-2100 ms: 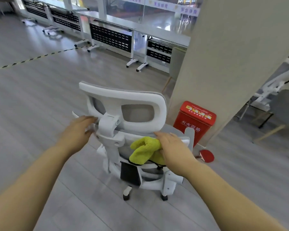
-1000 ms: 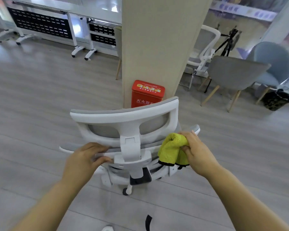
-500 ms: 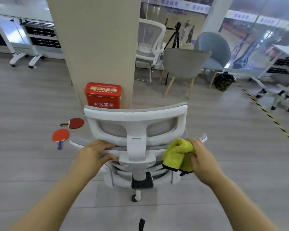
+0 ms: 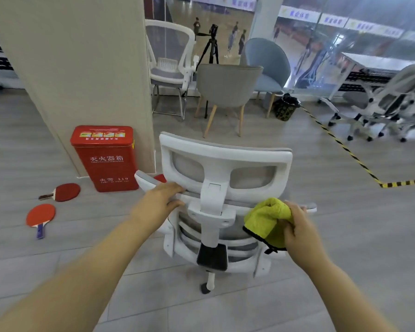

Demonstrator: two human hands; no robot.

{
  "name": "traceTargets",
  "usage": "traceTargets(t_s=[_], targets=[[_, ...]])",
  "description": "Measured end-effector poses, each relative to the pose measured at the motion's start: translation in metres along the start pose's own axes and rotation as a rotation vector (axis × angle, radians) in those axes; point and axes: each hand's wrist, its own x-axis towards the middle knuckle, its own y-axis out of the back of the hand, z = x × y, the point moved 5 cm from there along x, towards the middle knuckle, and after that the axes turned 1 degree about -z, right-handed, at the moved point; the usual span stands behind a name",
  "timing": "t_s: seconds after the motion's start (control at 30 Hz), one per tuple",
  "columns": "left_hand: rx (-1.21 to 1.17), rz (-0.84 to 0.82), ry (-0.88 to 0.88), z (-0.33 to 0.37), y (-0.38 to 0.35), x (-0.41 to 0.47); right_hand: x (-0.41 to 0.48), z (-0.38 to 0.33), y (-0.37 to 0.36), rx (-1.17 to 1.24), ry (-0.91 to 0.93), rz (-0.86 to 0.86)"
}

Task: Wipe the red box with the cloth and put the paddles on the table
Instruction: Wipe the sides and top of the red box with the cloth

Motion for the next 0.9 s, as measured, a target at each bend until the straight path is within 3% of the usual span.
traceTargets(t_s=[0.23,0.37,0.5,0.67,0.9], targets=[[0.049,-0.105,-0.036,0.020,-0.021,0.049,0.007,0.005,0.021,0.049,-0.032,0.043],[0.093,-0.147,-0.079,0.028,-0.029,0.058,0.004,0.023,0.024,-0.018,-0.187,0.002],[0.115,-0.163,-0.125,0.018,-0.023,0.055,-0.014,0.014,0.015,-0.086,-0.188,-0.015],[0.128,-0.210,-0.152,-0.023,0.004,0.033,-0.038,-0.020,-0.023,-0.180,-0.309,-0.036],[0.182,-0.257,-0.043,-0.135,0.078,0.001,-0.013,-0.101,-0.127,-0.231,-0.327,-0.227]])
